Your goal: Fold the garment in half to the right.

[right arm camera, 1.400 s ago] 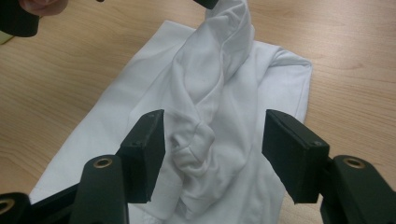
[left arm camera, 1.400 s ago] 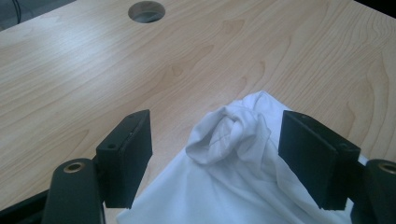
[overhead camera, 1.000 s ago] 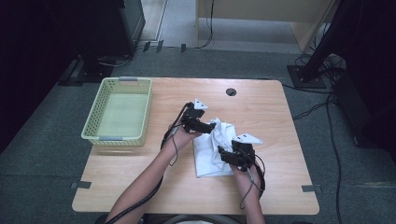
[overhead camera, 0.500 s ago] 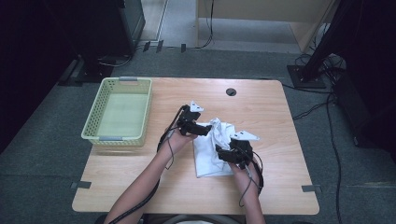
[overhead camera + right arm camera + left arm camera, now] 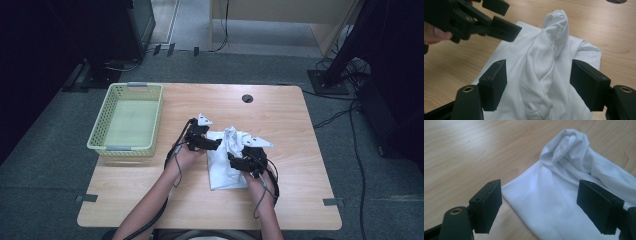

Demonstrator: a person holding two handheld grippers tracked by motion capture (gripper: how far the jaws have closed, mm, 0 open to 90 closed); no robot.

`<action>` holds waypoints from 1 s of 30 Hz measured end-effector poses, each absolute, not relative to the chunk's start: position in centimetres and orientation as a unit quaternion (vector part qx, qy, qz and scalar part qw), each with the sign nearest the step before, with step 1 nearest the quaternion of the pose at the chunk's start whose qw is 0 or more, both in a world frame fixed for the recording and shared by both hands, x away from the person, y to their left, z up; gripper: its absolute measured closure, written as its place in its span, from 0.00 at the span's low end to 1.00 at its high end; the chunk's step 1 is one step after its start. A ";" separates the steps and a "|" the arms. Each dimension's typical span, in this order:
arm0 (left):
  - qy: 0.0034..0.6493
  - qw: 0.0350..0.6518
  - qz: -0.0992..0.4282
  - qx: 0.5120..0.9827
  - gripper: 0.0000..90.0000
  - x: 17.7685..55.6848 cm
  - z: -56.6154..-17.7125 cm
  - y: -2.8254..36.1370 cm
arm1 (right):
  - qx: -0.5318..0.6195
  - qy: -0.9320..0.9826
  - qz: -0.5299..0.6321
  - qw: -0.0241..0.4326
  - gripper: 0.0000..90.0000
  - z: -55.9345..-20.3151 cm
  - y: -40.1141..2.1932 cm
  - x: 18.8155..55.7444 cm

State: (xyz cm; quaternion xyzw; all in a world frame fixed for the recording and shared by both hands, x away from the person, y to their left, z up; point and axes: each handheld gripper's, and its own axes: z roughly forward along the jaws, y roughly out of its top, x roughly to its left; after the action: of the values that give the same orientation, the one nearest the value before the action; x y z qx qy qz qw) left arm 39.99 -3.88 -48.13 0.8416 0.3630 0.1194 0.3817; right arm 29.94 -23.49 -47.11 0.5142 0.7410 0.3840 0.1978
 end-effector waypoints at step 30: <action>0.375 0.375 0.137 0.837 0.23 39.0 -50.4 -2.9 | 0.531 0.748 0.351 0.188 0.33 -49.6 -22.8 33.3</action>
State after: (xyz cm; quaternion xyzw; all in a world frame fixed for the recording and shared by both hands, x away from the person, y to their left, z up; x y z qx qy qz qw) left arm 39.04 -2.93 -50.44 0.8369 0.3746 0.1370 0.3747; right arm 33.34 -22.81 -49.59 0.5311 0.7478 0.3510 0.1884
